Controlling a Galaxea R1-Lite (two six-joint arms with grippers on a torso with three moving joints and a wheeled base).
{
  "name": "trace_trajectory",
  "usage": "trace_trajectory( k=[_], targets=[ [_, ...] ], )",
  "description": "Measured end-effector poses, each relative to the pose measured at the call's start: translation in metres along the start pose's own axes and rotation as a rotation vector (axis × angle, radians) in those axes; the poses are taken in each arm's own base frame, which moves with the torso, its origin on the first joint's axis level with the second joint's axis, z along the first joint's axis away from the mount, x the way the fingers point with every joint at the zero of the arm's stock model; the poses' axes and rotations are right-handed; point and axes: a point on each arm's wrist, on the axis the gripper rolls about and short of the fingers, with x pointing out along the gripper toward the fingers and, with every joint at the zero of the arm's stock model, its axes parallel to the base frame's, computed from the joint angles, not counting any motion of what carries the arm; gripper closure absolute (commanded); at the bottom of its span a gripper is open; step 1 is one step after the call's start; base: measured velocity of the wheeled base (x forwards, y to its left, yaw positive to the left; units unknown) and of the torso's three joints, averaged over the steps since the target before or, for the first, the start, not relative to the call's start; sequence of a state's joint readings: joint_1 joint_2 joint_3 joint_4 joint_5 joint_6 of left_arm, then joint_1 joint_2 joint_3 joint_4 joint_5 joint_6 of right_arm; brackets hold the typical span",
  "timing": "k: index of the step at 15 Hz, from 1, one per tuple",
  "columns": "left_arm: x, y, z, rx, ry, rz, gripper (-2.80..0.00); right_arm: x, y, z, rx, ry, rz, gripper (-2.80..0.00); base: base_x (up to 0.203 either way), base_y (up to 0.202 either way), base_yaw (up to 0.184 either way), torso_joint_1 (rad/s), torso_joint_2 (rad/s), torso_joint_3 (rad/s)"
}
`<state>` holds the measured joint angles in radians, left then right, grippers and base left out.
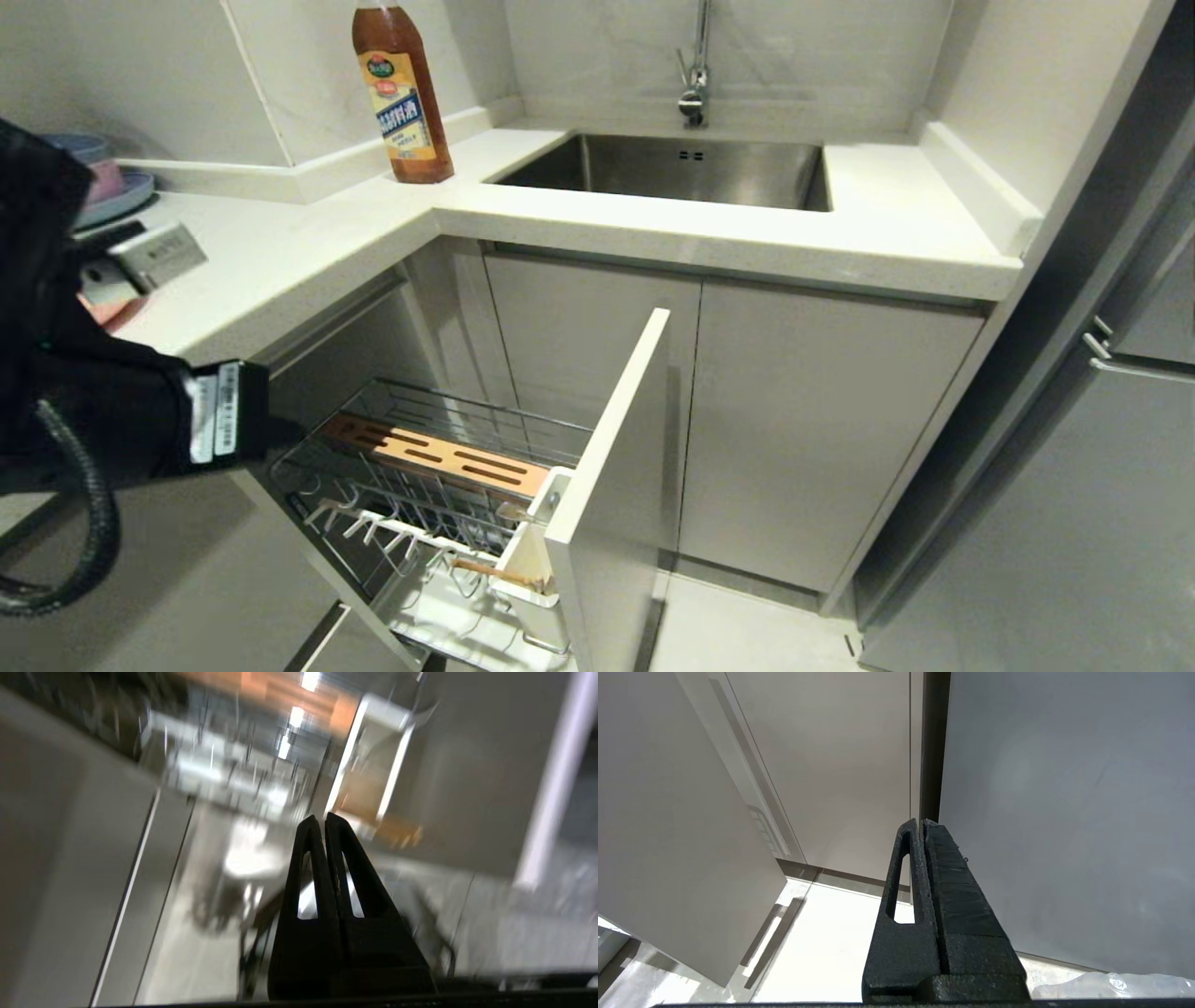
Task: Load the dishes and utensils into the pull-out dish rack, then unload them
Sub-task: Take the chopsticks out of the cupboard
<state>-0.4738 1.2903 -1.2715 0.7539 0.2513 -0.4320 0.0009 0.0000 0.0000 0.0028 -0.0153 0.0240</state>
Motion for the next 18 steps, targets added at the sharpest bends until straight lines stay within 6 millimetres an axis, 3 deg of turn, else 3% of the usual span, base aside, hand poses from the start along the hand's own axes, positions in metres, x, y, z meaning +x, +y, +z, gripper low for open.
trace_trajectory(
  k=[10,11,18],
  targets=[
    [0.106,-0.027,-0.011,0.065,0.434,0.000,0.00,0.000,0.000,0.000,0.000,0.000,0.000,0.00,0.000,0.000,0.000,0.000,0.00,0.000],
    [0.115,-0.028,-0.012,0.077,0.465,0.002,-2.80,0.000,0.000,0.000,0.000,0.000,0.000,0.00,0.000,0.000,0.000,0.000,0.00,0.000],
    [0.170,-0.022,-0.011,0.046,0.619,-0.017,-2.80,0.000,0.000,0.000,0.000,0.000,0.000,0.00,0.000,0.000,0.000,0.000,0.00,0.000]
  ],
)
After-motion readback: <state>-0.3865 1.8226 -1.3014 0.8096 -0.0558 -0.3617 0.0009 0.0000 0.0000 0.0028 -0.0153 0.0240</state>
